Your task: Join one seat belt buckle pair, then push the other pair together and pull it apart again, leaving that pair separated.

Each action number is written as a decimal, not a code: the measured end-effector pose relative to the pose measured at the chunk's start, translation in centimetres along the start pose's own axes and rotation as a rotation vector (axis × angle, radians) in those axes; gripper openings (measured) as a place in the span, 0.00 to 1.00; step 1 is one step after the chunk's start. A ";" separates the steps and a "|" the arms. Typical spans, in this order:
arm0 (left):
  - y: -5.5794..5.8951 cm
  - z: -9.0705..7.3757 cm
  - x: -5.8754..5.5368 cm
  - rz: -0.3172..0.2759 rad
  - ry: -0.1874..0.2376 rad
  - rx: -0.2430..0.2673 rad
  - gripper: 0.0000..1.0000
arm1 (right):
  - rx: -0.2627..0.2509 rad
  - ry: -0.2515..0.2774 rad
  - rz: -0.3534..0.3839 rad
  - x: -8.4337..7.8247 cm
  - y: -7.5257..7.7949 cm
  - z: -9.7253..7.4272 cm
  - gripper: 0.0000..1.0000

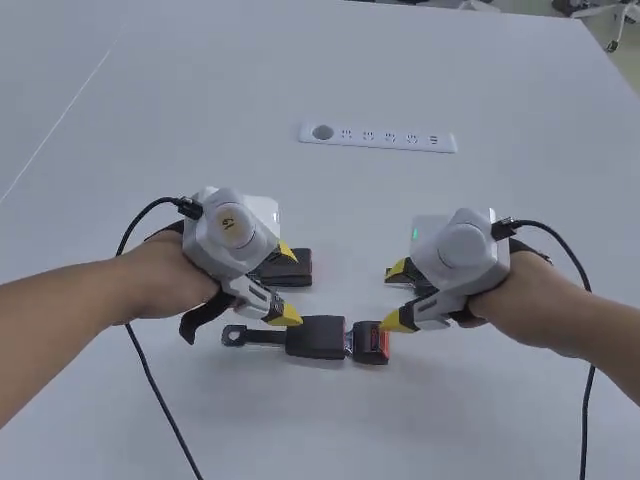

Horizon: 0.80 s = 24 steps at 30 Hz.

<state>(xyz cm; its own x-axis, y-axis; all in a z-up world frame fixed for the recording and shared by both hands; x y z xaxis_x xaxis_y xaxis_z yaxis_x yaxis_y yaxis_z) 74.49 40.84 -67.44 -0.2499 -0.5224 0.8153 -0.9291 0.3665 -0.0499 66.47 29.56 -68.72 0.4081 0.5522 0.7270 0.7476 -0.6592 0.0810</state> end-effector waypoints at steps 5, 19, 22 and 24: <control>-1.6 0.0 -0.6 -0.011 -0.012 0.017 0.52 | -0.046 -0.007 0.009 -1.2 2.0 -1.0 0.37; -4.4 0.5 -2.7 -0.012 -0.066 0.003 0.50 | -0.084 -0.064 0.027 -4.6 5.3 -2.9 0.38; -4.4 0.9 -3.1 0.007 -0.089 -0.021 0.47 | -0.042 -0.085 0.029 -5.4 5.0 -2.6 0.36; -4.4 1.1 -3.2 0.016 -0.092 -0.037 0.45 | -0.021 -0.093 0.018 -5.7 4.9 -2.3 0.35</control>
<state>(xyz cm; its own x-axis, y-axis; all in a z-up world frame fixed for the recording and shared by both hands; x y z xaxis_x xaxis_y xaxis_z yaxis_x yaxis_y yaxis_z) 79.03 40.02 -70.49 -0.2904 -0.5839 0.7581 -0.9143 0.4031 -0.0397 66.64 22.01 -70.92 0.4689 0.5842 0.6624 0.7288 -0.6796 0.0834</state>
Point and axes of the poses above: the centre of the closed fingertips' face, and the gripper's own axes: z roughly forward along the fingers, y roughly to its right, x roughly out of its top, the point moved 3 cm from there along -z, roughly backward along the fingers, and after that the axes turned 14 degrees about y, right-handed, at the moved point
